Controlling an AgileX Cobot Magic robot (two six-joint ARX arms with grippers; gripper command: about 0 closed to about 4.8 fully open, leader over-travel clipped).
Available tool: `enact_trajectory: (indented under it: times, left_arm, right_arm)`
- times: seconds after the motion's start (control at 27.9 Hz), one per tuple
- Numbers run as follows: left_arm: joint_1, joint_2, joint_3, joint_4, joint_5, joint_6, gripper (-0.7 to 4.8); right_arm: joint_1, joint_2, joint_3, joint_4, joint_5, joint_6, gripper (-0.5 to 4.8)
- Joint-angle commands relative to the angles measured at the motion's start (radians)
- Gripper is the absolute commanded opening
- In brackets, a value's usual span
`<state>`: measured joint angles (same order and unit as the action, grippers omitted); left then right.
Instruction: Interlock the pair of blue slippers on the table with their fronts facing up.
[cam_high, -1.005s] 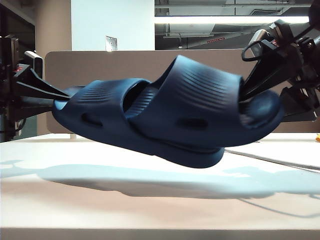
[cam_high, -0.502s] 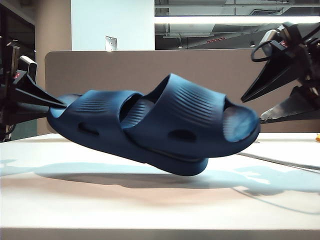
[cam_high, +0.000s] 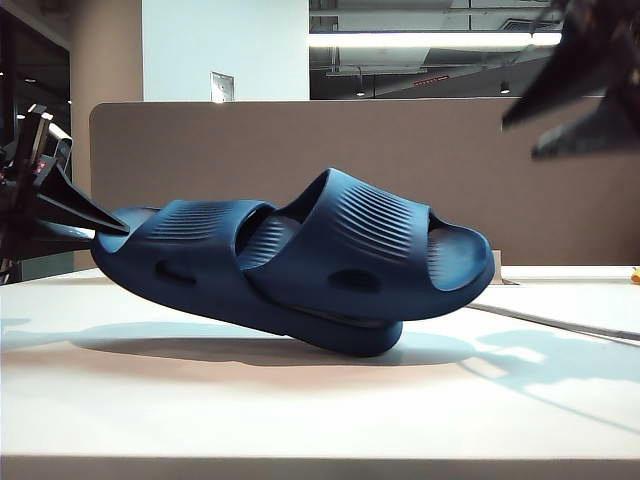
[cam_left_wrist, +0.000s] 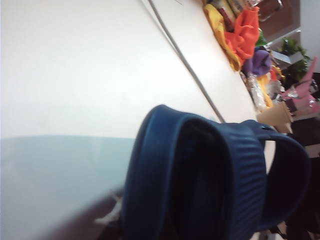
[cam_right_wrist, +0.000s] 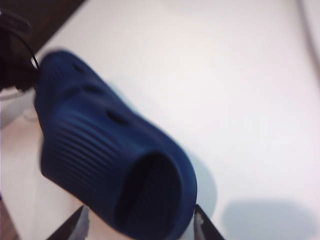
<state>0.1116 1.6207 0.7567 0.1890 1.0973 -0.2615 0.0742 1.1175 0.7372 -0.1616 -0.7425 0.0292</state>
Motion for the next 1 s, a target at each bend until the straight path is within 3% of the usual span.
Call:
enact_trajectory:
  times: [0.04, 0.25, 0.54, 1.0]
  left_arm:
    - [0.000, -0.006, 0.002, 0.011, -0.052, 0.004, -0.06]
    - [-0.008, -0.006, 0.002, 0.009, -0.156, 0.012, -0.06]
    - [-0.015, -0.006, 0.002, 0.006, -0.257, 0.019, -0.06]
    - [-0.138, -0.006, 0.002, -0.017, -0.497, 0.097, -0.01]
  right_arm:
    - [0.002, -0.084, 0.005, 0.077, 0.012, 0.005, 2.61]
    - [0.003, -0.230, 0.005, 0.145, 0.050, 0.003, 2.60]
    - [0.007, -0.359, 0.005, 0.172, 0.139, 0.004, 2.10]
    - [0.008, -0.369, -0.012, 0.119, 0.139, 0.004, 2.10]
